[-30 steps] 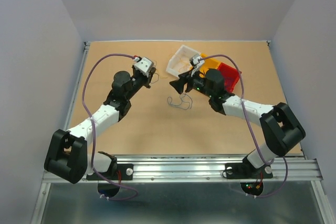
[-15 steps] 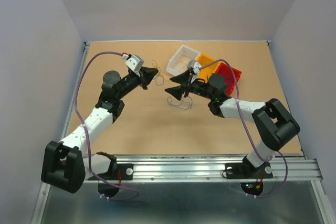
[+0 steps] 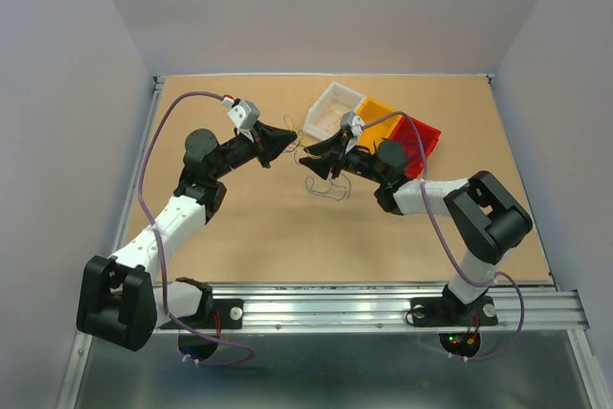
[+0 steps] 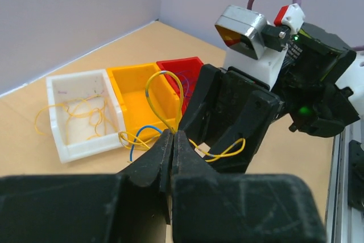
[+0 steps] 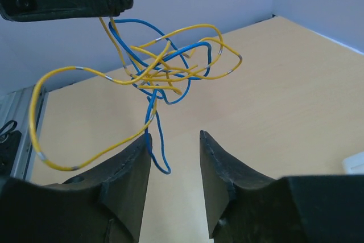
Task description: Untangle the cables
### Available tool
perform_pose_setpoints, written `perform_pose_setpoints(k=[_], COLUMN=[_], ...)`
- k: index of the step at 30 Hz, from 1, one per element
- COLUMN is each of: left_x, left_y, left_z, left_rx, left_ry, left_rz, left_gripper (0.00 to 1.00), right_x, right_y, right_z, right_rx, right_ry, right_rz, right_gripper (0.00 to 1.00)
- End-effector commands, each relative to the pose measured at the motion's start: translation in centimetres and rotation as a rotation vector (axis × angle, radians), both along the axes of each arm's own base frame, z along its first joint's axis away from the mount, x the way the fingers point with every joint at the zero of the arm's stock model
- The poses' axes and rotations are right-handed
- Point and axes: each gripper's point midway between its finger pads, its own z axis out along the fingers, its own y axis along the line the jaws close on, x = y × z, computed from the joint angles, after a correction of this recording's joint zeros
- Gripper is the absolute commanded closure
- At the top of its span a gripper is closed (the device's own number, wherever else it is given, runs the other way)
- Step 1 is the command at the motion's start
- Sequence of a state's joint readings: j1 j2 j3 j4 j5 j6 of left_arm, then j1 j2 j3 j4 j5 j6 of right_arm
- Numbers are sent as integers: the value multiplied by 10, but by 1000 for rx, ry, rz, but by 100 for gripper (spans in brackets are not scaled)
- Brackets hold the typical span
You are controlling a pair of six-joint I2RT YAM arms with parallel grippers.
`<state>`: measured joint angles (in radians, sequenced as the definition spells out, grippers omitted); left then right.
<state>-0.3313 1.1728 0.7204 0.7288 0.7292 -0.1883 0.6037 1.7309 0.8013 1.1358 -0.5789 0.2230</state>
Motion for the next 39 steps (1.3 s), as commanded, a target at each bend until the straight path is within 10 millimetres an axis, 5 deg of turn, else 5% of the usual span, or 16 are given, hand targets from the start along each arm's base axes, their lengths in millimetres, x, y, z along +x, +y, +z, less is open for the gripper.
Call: perform_pose_setpoints(k=[1,6,15,18,19,22,25,26,28,30,39], left_x=[-19,-28,-26,-3,5,12,18,25,34,51,102], left_y=[5,18,80,127,155,190,208,215,221,233,275], left_z=[49,64,90,93,93,91,85,83,78,66,26], left_rx=[-68,-108,-223,-257,-296,-339,-359,-351,-336,-318,-238], left_ry=[-165,-232,-341,-330,-313,-299,-283,-276,-260,-220,-118], left_rz=[-32,15,331,627,786,959,1041,1071,1096,1129,1230], left_gripper=[100,100,100,100,100,100,100,100,100,100,100], right_x=[-2,-3,2,15,24,36,58,62,59,48,3], right_y=[3,0,-11,-24,-35,-59,-112,-142,-172,-191,-239], right_z=[24,23,28,28,35,38,28,41,31,47,59], right_rx=[63,60,76,98,125,156,222,281,265,296,301], right_ry=[-83,-81,-79,-43,-25,39,187,196,226,211,195], right_rz=[1,-6,-84,-195,-276,-406,-680,-820,-936,-978,-1089], right_gripper=[62,88,99,99,99,99,100,99,99,99,99])
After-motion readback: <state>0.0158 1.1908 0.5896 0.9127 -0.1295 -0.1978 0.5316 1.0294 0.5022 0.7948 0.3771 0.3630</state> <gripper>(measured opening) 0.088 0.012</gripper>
